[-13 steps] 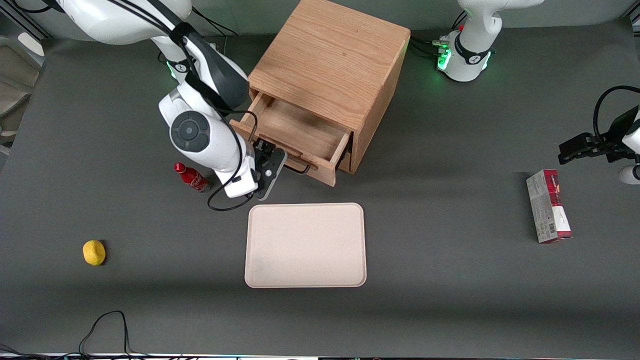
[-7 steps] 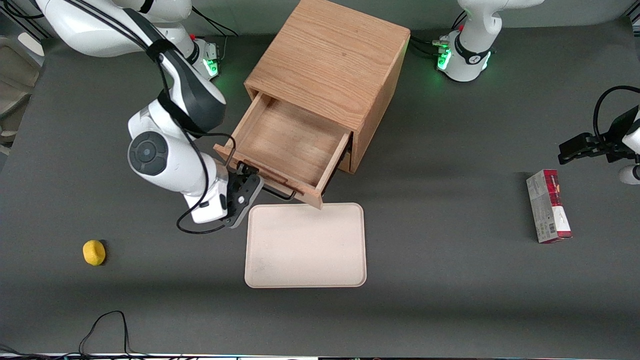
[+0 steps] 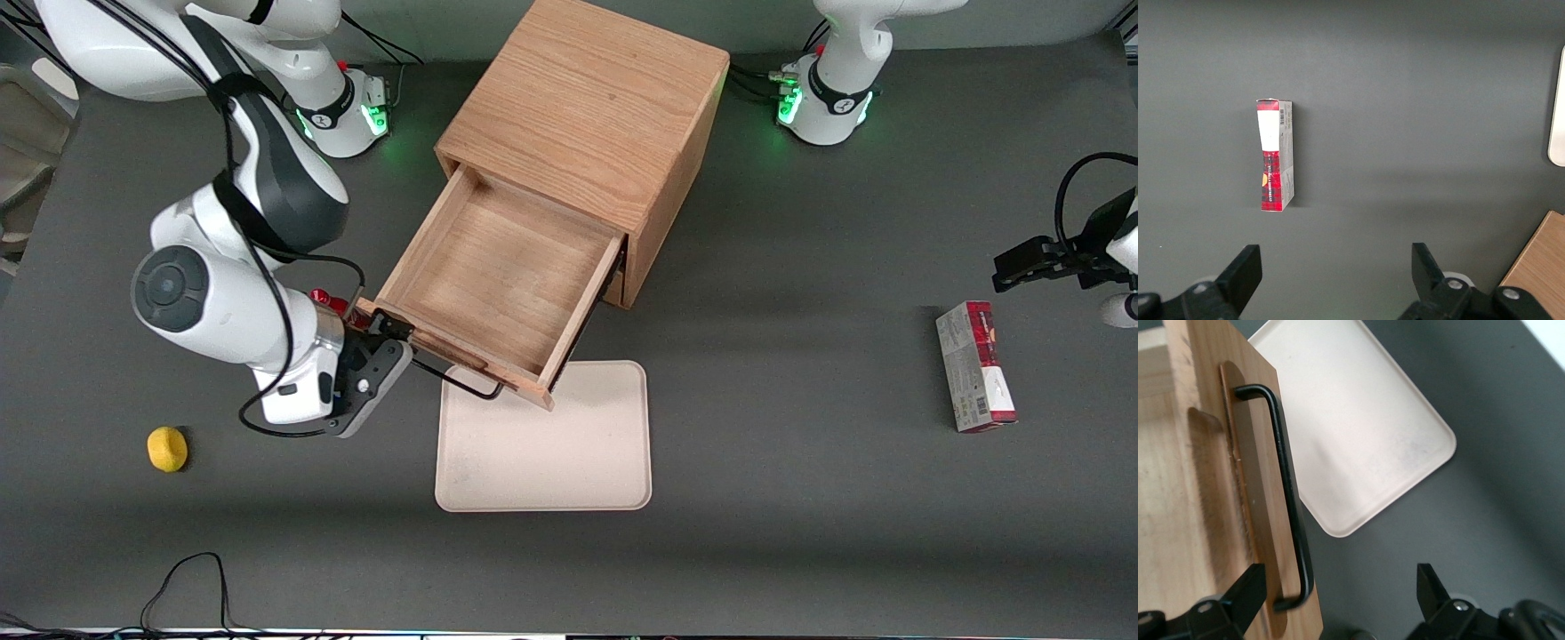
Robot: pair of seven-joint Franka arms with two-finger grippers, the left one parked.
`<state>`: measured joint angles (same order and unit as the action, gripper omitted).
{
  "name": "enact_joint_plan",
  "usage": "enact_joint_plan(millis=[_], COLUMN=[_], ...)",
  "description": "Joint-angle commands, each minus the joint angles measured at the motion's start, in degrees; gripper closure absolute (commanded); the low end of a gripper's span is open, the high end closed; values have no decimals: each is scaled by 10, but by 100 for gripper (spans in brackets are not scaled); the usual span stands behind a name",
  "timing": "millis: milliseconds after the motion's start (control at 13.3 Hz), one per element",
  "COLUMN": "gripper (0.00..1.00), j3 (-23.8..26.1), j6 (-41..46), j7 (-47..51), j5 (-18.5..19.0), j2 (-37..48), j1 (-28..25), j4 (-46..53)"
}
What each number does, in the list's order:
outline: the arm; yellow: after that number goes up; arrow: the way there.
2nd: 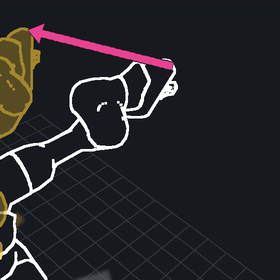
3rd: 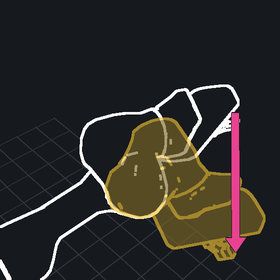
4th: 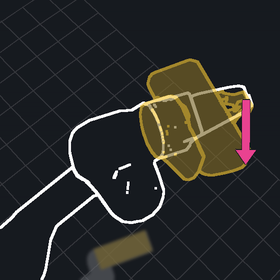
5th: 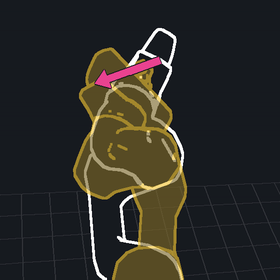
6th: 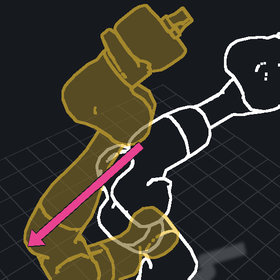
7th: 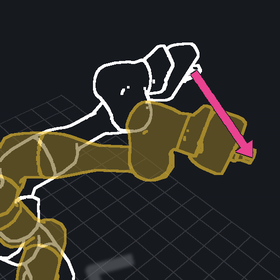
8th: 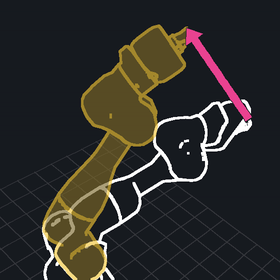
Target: Open upper drawer
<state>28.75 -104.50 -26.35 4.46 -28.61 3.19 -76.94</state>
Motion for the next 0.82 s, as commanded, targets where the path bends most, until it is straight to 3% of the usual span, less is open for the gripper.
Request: enact_joint_plan(millis=[0, 150, 375, 525, 750], gripper=[0, 0, 0, 0, 0], j3=[-47, -112, -201, -222, -232], j6=[44, 120, 135, 113, 74], j7=[58, 89, 227, 301, 304], j5=[-37, -60, -63, -62, -59], j2=[50, 104, 209, 288, 352], j1=[0, -1, -3, -3, -3], j4=[14, -2, -119, -214, -290])
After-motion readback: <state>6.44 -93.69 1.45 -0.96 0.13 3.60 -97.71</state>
